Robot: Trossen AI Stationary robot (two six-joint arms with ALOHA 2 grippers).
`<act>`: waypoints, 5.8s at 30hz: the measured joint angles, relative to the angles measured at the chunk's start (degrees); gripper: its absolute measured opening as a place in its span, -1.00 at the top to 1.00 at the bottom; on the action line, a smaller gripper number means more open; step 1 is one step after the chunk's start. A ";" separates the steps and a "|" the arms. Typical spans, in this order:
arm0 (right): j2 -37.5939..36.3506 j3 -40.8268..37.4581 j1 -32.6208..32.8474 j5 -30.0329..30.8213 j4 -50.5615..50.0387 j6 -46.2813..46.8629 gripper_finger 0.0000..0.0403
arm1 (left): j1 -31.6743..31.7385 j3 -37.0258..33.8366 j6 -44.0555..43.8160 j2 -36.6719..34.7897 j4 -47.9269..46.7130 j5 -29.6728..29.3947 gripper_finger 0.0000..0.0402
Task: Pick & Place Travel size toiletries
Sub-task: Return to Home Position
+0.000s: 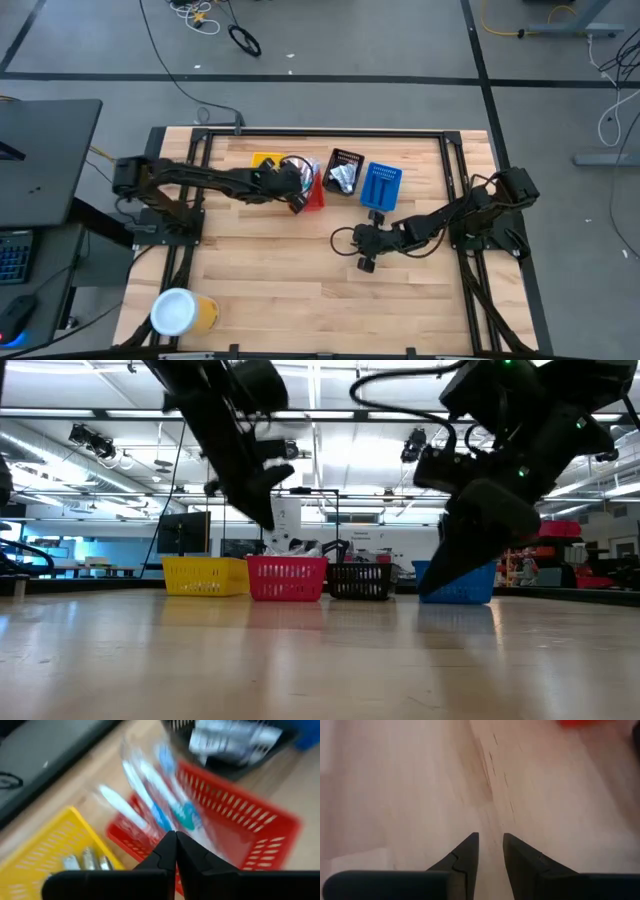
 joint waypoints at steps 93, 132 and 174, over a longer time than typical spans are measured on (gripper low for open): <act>-92.90 -39.32 0.00 -17.97 -0.94 -29.56 1.00 | -3.41 -54.84 27.12 -75.62 43.39 17.03 0.89; -92.93 -39.28 0.00 -17.57 -0.77 -30.02 1.00 | -3.41 -54.86 27.07 -75.62 43.38 17.03 0.89; -92.93 -39.23 0.00 -17.56 -0.79 -30.02 1.00 | -3.24 -54.84 32.76 -85.14 22.11 33.42 0.89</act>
